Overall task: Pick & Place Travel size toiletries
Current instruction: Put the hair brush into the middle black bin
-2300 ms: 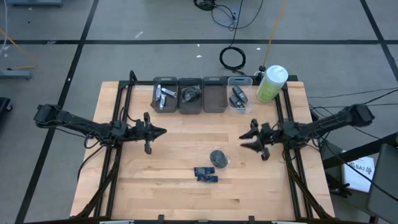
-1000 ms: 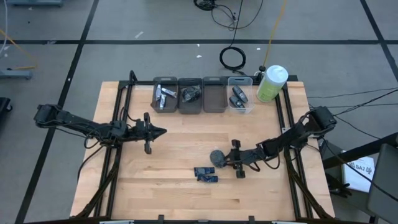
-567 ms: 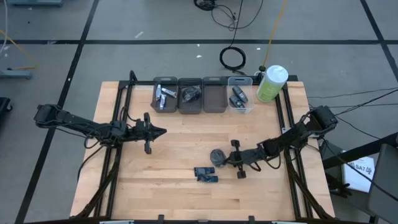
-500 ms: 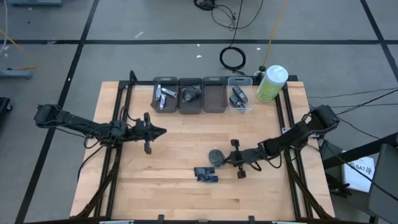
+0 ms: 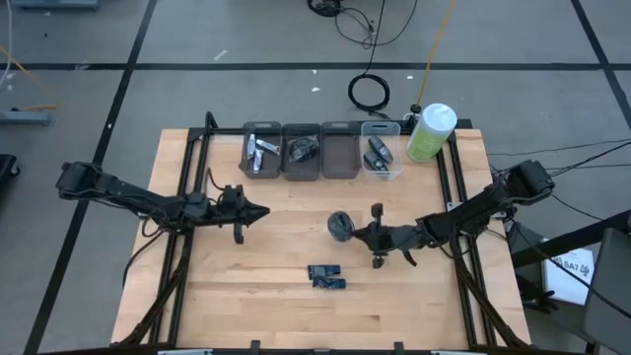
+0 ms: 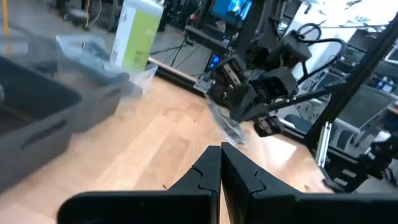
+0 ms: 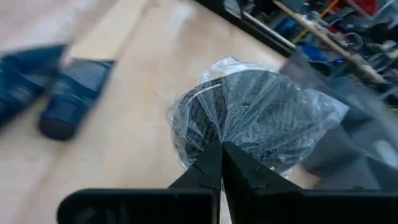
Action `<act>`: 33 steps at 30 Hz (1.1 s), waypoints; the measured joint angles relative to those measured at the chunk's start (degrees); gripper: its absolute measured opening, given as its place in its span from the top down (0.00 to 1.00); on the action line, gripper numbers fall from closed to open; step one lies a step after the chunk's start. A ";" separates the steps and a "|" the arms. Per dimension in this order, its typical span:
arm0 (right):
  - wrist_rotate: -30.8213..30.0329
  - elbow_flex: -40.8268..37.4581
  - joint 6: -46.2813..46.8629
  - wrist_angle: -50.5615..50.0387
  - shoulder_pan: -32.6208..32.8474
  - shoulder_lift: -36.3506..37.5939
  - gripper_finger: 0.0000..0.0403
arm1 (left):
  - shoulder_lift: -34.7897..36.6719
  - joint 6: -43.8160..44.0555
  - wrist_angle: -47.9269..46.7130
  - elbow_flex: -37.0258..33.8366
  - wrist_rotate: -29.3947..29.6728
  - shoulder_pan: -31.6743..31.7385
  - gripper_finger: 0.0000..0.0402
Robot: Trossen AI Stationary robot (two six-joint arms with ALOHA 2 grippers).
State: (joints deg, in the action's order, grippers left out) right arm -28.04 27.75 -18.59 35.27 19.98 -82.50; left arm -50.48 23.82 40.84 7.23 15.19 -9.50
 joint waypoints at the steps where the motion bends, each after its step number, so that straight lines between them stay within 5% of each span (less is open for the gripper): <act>1: -0.81 0.00 -0.74 0.01 -0.25 0.00 1.00 | -1.41 1.63 0.02 0.92 0.33 0.00 0.98; 9: -9.41 0.00 -10.33 1.66 -0.86 -0.02 1.00 | -17.67 5.95 0.11 13.46 0.14 0.44 0.90; 23: -9.87 0.00 -15.14 4.79 -0.73 -0.02 1.00 | -43.06 14.10 -0.43 34.43 -5.59 7.75 0.37; 33: -9.88 0.00 -15.14 5.03 -0.75 -0.02 1.00 | -52.14 15.19 -0.22 41.37 -6.80 9.15 0.29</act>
State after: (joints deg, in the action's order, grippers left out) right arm -37.92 27.75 -33.74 40.30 19.22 -82.52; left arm -102.62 39.01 40.62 48.60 8.40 -0.35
